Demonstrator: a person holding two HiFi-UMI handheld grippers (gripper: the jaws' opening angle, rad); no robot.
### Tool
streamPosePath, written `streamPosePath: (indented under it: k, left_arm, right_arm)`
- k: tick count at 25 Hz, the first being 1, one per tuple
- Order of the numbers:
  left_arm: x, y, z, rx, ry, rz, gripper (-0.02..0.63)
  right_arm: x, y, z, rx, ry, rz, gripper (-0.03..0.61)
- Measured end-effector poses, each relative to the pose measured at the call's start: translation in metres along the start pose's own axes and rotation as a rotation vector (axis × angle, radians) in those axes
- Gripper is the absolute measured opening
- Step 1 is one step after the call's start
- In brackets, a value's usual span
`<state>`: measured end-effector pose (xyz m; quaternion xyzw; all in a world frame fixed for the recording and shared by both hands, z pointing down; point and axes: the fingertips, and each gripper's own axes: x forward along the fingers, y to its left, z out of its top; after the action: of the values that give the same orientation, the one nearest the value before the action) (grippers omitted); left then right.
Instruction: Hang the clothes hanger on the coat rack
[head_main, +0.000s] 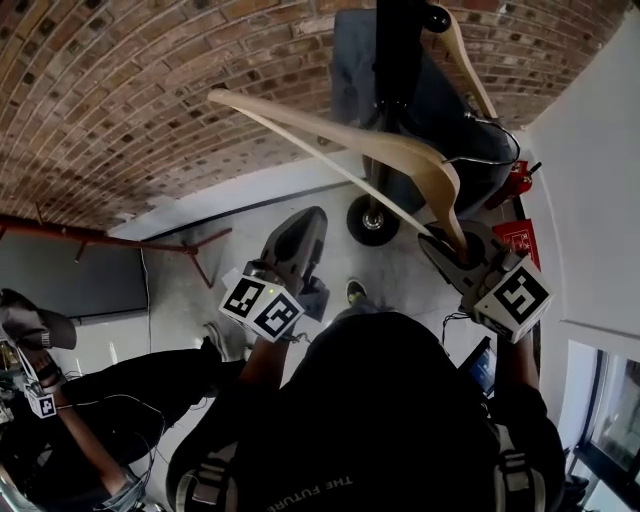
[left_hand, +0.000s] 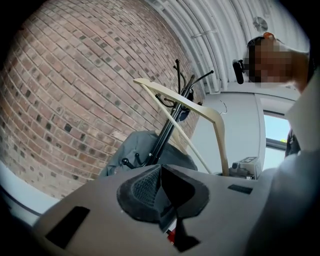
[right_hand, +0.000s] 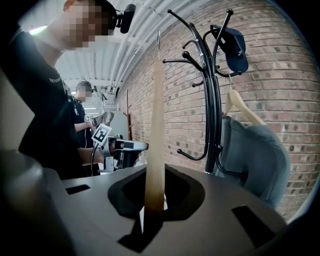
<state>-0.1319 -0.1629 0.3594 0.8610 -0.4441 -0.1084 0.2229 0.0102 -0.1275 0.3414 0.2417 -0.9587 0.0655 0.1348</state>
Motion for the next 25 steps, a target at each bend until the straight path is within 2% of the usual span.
streamPosePath:
  k: [8,18,25]
  left_arm:
    - [0.014,0.026,0.012,-0.006,0.011,-0.036,0.025]
    - [0.032,0.031,0.016,-0.014,0.005,-0.029,0.025]
    - [0.046,0.030,0.027,-0.007,-0.026,0.000,0.025]
  right_arm:
    - [0.017,-0.017,0.009,0.039,-0.022,-0.040,0.044]
    - [0.001,-0.052,0.013,0.073,-0.018,-0.067,0.044]
    - [-0.006,-0.089,0.027,0.030,0.061,-0.047,0.044]
